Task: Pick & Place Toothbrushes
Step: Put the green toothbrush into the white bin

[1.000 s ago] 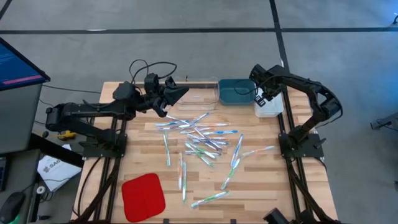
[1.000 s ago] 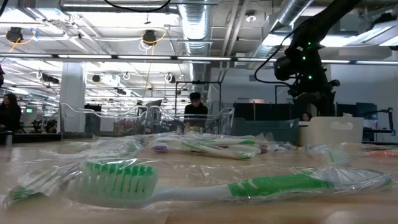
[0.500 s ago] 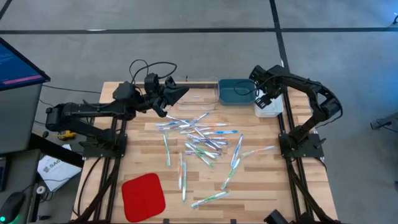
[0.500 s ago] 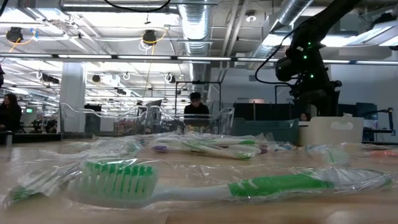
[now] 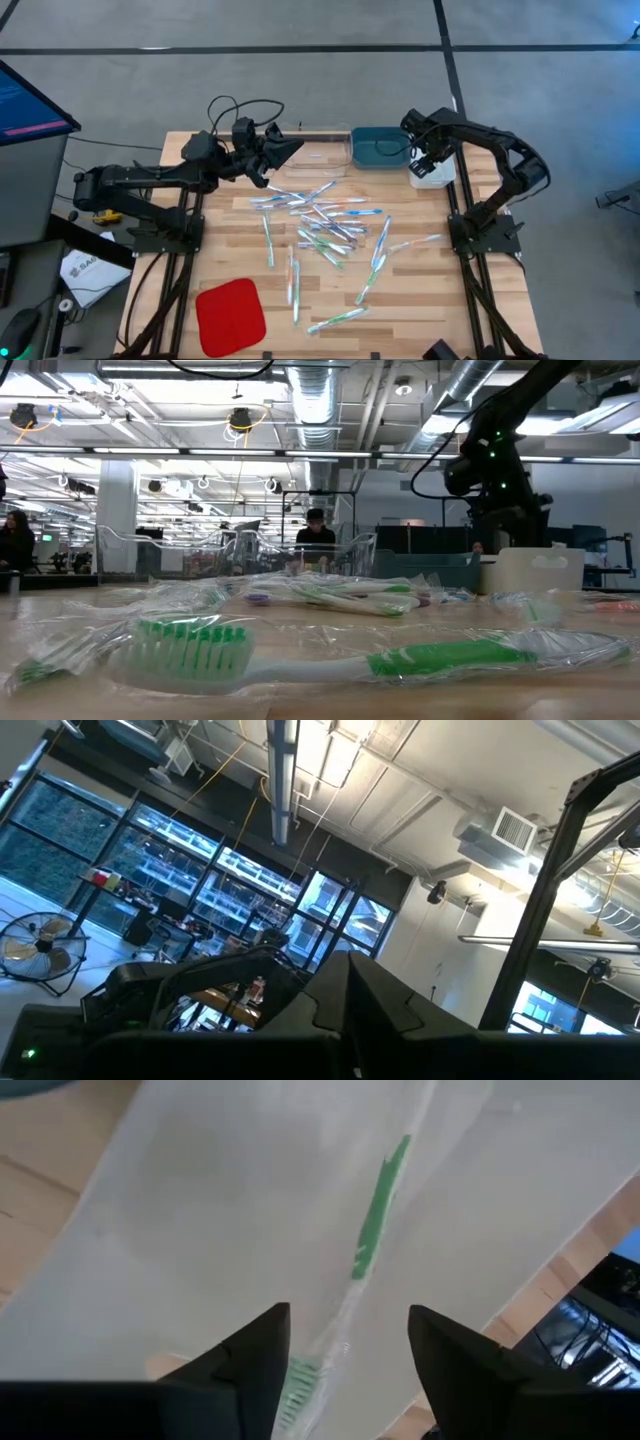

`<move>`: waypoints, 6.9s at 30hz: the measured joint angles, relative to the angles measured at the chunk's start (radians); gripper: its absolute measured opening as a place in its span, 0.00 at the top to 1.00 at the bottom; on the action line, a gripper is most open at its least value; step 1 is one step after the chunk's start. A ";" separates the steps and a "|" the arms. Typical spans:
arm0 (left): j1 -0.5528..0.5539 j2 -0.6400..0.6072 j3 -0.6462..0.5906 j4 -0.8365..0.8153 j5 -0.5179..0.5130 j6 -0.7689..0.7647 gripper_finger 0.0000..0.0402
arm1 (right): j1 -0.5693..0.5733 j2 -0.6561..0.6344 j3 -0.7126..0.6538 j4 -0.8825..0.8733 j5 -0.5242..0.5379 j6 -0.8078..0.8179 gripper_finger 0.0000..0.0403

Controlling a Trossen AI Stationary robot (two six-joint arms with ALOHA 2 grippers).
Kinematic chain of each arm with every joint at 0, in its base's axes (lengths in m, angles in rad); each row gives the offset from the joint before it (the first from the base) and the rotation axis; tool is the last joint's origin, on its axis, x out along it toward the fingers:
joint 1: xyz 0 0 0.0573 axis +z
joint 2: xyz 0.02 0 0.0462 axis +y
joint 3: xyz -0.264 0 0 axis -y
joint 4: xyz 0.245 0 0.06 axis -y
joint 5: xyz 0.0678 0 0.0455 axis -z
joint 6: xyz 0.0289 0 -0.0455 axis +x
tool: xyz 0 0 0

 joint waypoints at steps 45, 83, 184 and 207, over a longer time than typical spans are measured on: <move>0.000 0.000 0.000 0.003 0.000 -0.033 1.00 | 0.032 -0.001 -0.030 -0.123 0.012 -0.120 0.85; 0.000 0.000 0.000 0.003 0.000 -0.033 1.00 | 0.079 -0.009 -0.092 -0.058 0.150 -0.181 0.92; -0.567 0.301 0.094 -0.214 -0.010 -0.180 1.00 | 1.724 -0.051 0.596 0.065 0.174 0.743 0.99; -0.707 0.899 0.769 -1.220 -0.123 -0.184 0.80 | 2.071 -0.091 0.333 0.158 0.404 1.194 0.98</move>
